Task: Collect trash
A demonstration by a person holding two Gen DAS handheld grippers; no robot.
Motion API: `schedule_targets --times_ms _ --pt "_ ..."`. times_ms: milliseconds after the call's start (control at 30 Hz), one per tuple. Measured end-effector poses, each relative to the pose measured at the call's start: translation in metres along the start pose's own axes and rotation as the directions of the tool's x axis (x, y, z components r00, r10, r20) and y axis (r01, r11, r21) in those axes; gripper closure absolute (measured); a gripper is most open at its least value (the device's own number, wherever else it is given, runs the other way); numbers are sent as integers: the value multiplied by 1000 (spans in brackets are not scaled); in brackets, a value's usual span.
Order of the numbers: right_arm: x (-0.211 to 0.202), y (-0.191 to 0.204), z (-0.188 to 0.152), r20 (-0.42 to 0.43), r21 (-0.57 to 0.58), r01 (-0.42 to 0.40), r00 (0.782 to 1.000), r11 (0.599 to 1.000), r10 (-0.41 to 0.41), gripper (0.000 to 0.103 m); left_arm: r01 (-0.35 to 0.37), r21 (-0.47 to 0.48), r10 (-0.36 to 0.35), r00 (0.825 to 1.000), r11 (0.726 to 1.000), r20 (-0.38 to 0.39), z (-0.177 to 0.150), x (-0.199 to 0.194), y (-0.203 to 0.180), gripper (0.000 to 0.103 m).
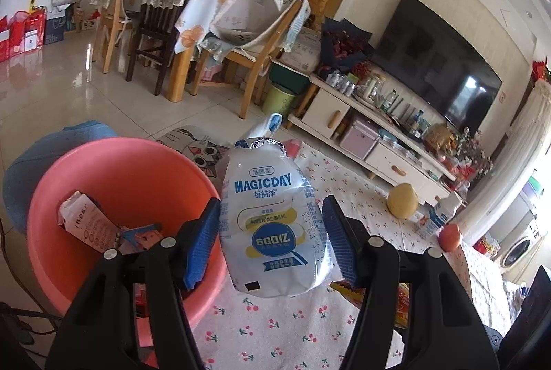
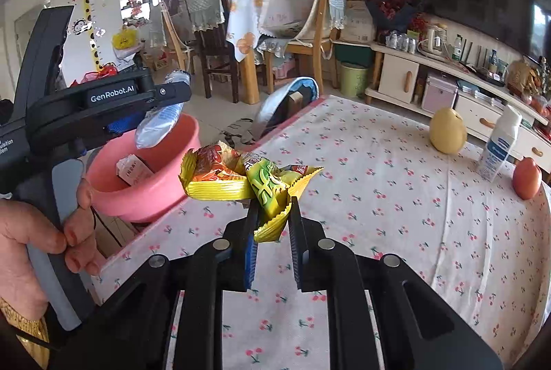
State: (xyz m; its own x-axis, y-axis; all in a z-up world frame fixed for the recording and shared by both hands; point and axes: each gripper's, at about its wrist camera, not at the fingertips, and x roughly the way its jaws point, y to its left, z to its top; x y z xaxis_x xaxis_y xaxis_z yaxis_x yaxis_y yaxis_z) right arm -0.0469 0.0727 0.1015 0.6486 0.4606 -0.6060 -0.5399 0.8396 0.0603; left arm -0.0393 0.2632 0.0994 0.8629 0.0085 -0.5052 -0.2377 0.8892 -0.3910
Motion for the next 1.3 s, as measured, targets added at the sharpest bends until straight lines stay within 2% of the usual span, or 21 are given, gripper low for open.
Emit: schedule_targets --times_ms 267,500,667,767,833,867,933,1033,1167,1200,1300 --pt "24 62 37 19 -77 -86 996 993 88 86 -128 -128 138 988 983 69 19 -15 57 41" --pt "55 102 59 -7 -120 -148 989 982 148 86 -208 -245 221 975 947 29 24 -13 103 41" --pt "82 120 61 -57 -134 -187 982 973 180 85 -229 -303 238 971 925 -7 26 -8 123 41" --pt "93 125 57 -92 -149 -181 981 972 169 78 -241 -309 242 970 920 -34 26 -1 129 39" --pt "94 124 55 -85 -148 -164 985 975 153 58 -256 -303 251 966 918 -56 23 3 131 27" --pt "92 122 54 -73 -146 -153 987 977 143 51 -262 -300 257 965 917 -58 22 4 130 25" --pt "88 116 51 -52 -138 -128 991 982 122 32 -268 -287 268 963 920 -42 22 4 129 20" --pt "79 100 44 -36 -120 -75 997 990 72 17 -259 -261 266 964 930 -12 21 4 122 13" --pt "66 73 34 -39 -80 -3 999 997 0 13 -212 -217 219 976 953 9 23 5 104 9" --pt "61 65 30 -43 -65 13 999 998 -16 13 -205 -200 210 978 958 6 24 6 99 5" --pt "46 42 19 -52 -14 43 998 999 -43 13 -196 -134 200 980 971 15 24 6 83 4"
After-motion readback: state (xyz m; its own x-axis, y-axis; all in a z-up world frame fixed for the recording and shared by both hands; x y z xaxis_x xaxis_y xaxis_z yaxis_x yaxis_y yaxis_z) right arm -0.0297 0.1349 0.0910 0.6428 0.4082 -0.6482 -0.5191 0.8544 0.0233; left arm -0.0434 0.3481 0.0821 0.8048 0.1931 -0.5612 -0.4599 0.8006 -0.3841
